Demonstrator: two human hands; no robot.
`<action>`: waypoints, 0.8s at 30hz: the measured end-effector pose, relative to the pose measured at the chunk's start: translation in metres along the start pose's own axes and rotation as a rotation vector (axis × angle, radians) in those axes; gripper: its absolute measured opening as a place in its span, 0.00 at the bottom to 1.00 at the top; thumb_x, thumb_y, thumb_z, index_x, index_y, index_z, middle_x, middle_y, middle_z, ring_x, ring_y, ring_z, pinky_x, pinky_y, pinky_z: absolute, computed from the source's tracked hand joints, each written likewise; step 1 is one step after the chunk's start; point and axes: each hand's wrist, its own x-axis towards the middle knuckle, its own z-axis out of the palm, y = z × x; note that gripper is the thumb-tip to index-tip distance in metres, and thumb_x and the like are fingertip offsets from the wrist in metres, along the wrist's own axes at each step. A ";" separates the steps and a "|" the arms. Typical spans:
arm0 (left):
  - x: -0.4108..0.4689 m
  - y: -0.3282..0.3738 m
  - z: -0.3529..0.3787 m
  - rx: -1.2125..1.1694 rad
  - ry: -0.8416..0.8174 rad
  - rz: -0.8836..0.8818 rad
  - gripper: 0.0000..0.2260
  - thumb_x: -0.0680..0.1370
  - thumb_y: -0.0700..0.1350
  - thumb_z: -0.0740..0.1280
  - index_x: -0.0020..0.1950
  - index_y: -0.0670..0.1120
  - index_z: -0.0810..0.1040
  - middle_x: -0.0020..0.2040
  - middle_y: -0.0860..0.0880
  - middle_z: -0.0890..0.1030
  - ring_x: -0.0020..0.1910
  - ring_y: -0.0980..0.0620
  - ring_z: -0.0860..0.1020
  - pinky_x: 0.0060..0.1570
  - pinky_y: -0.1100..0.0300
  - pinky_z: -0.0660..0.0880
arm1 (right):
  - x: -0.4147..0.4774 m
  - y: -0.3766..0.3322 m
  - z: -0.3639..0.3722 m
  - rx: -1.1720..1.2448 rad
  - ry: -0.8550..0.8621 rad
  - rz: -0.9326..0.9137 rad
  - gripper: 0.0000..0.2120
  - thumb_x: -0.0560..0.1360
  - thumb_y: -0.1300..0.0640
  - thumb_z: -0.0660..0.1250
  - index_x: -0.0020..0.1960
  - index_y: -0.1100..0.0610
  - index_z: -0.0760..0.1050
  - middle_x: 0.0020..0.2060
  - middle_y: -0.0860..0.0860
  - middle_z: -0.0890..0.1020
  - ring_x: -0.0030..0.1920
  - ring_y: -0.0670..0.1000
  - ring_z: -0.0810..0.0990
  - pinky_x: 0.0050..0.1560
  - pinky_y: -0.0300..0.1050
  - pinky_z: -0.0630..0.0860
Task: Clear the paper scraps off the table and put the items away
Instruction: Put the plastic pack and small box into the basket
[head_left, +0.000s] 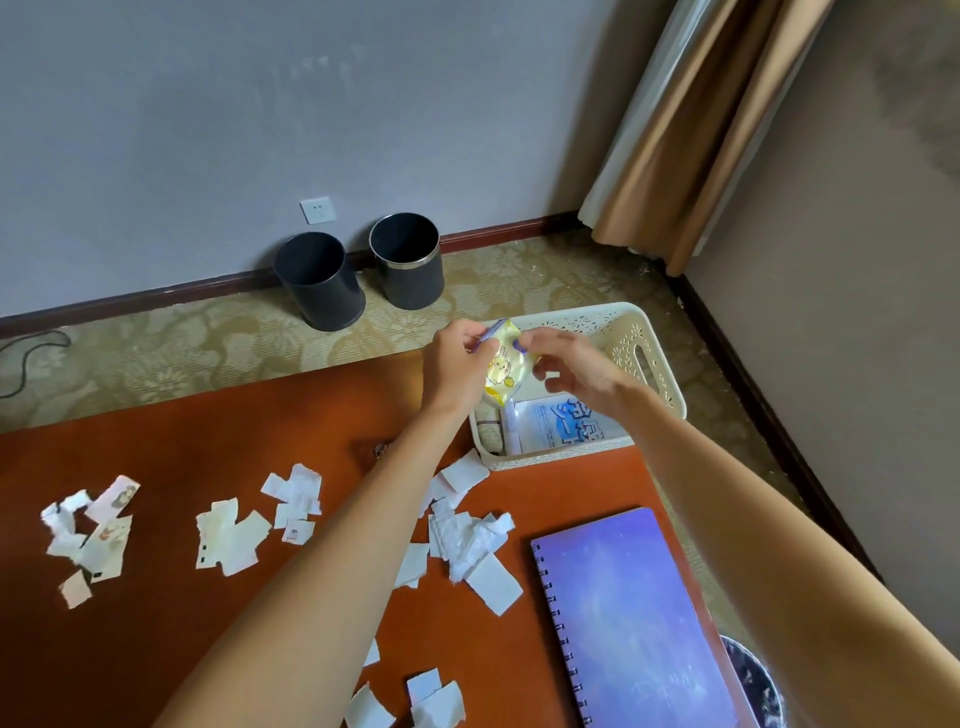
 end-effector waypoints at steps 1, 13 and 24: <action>0.002 0.004 0.004 0.027 -0.006 0.014 0.11 0.77 0.39 0.64 0.58 0.39 0.78 0.55 0.42 0.82 0.53 0.48 0.79 0.35 0.73 0.68 | 0.001 0.002 -0.004 -0.030 -0.016 0.007 0.04 0.75 0.55 0.66 0.42 0.54 0.75 0.34 0.47 0.74 0.32 0.44 0.68 0.32 0.34 0.64; 0.012 -0.027 0.002 0.198 0.155 0.010 0.10 0.78 0.36 0.58 0.58 0.39 0.75 0.57 0.42 0.79 0.55 0.48 0.75 0.42 0.74 0.61 | 0.041 0.045 -0.006 0.172 0.363 0.276 0.10 0.78 0.65 0.61 0.38 0.62 0.70 0.59 0.66 0.76 0.43 0.53 0.78 0.45 0.42 0.78; 0.010 -0.047 0.003 0.114 0.023 -0.061 0.09 0.78 0.41 0.63 0.57 0.39 0.75 0.50 0.42 0.81 0.37 0.53 0.75 0.29 0.69 0.73 | 0.063 0.052 0.018 -0.347 0.438 0.242 0.10 0.76 0.56 0.66 0.49 0.63 0.75 0.38 0.54 0.73 0.36 0.50 0.71 0.37 0.43 0.70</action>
